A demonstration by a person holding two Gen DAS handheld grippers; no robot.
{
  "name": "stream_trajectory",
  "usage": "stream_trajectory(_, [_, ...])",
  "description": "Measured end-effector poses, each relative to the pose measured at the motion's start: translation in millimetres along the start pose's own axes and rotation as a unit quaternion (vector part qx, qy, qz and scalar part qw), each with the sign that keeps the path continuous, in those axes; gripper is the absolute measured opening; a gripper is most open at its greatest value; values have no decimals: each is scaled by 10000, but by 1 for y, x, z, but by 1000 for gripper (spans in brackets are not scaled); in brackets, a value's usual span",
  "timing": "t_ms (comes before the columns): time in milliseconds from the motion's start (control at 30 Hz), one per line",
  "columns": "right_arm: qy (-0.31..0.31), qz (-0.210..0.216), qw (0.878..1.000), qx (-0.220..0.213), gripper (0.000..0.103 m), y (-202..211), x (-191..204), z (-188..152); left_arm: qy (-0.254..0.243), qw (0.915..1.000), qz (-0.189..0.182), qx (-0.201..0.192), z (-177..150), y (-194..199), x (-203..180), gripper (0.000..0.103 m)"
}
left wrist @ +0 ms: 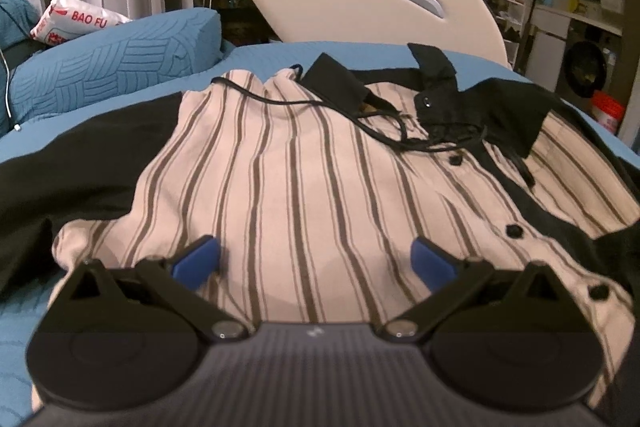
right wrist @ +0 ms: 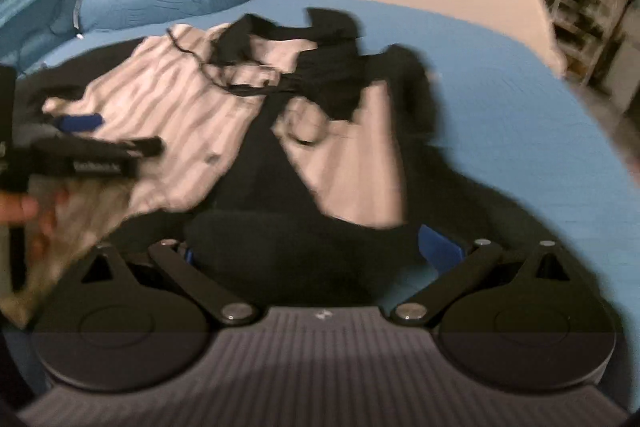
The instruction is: Fold clothes
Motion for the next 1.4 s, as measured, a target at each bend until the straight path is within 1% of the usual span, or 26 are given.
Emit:
stream_trajectory(133, [426, -327, 9984, 150, 103, 36, -36, -25, -37, 10000, 36, -12, -2, 2, -1, 103])
stream_trajectory(200, [784, -31, 9959, 450, 103, 40, -42, -43, -63, 10000, 41, -18, -2, 3, -2, 103])
stream_trajectory(233, [724, 143, 9966, 376, 103, 45, -45, -46, -69, 10000, 47, -18, -2, 3, -3, 103])
stream_trajectory(333, [-58, 904, 9952, -375, 97, 67, -56, -42, -86, 9999, 55, -27, -3, 3, -2, 103])
stream_trajectory(367, [-519, 1397, 9854, -829, 97, 80, -63, -36, -91, 9999, 60, -28, -3, 3, -3, 103])
stream_trajectory(433, [-1303, 2203, 9544, -1535, 97, 102, -83, -30, -100, 9999, 64, -30, -4, 3, -2, 103])
stream_trajectory(467, [-1599, 2416, 9402, -1791, 97, 111, -93, -28, -112, 9999, 71, -34, -4, 3, -3, 103])
stream_trajectory(533, [-2140, 2530, 9167, -2231, 98, 125, -119, -32, -111, 9999, 67, -36, -4, 3, -2, 103])
stream_trajectory(600, [-2043, 1525, 9488, -1863, 98, 125, -138, -38, -121, 9999, 77, -39, -4, 2, -3, 103])
stream_trajectory(667, [-1294, 538, 9871, -769, 100, 100, -139, -49, -129, 9999, 84, -39, -4, 2, -3, 103])
stream_trajectory(700, [-859, 53, 9962, -162, 99, 87, -139, -55, -131, 9999, 86, -38, -4, 2, -3, 103])
stream_trajectory(733, [-546, -129, 9978, 355, 98, 70, -137, -64, -134, 9999, 88, -38, -4, 2, -3, 103])
stream_trajectory(800, [-300, -148, 9947, 972, 98, 36, -133, -82, -134, 9999, 88, -36, -4, 2, -3, 103])
stream_trajectory(833, [-200, -149, 9918, 1251, 94, 19, -131, -91, -128, 9999, 79, -33, -4, 3, -3, 103])
stream_trajectory(867, [-100, -150, 9881, 1528, 76, 3, -129, -99, -122, 9999, 70, -30, -4, 3, -2, 103])
stream_trajectory(900, [-177, -113, 9867, 1610, 33, -3, -130, -101, -116, 9999, 61, -27, -4, 3, -2, 103])
stream_trajectory(933, [-325, -60, 9864, 1613, 8, -4, -133, -100, -110, 9999, 52, -25, -4, 3, -1, 103])
stream_trajectory(1000, [-400, -1220, 9869, 974, 9, 29, -148, -75, -105, 9999, 46, -27, -4, 3, -1, 103])
stream_trajectory(1067, [-516, -2196, 9742, 86, 9, 84, -161, -54, -133, 9999, 71, -24, -4, 2, -2, 103])
stream_trajectory(1133, [-460, -2813, 9568, -568, 9, 132, -166, -43, -154, 9998, 90, -22, -4, 2, -2, 103])
stream_trajectory(1200, [15, -3225, 9435, -761, 9, 158, -159, -42, -168, 9998, 104, -19, -4, 1, -3, 103])
stream_trajectory(1233, [276, -3351, 9393, -689, 10, 160, -155, -45, -168, 9998, 104, -18, -3, 1, -3, 103])
stream_trajectory(1300, [544, -3015, 9515, 271, 12, 136, -156, -67, -168, 9998, 105, -15, -3, 0, -2, 103])
stream_trajectory(1333, [340, -2480, 9626, 1042, 16, 116, -161, -86, -168, 9998, 106, -13, -3, 0, -2, 103])
stream_trajectory(1367, [-3, -1787, 9655, 1895, 20, 94, -168, -107, -168, 9998, 105, -10, -3, 0, -2, 103])
stream_trajectory(1400, [-299, -1518, 9626, 2226, 20, 87, -173, -118, -166, 9998, 102, -10, -3, 0, -2, 103])
Point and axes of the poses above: each gripper's, at about its wrist camera, not at the fingertips, and y roughly against the way its jaws point, x to its left, z to its top, the point moved 4 cm from there along -y, roughly the way its jaws point, and after that the axes turned 7 degrees about y, right-handed, at the moved point
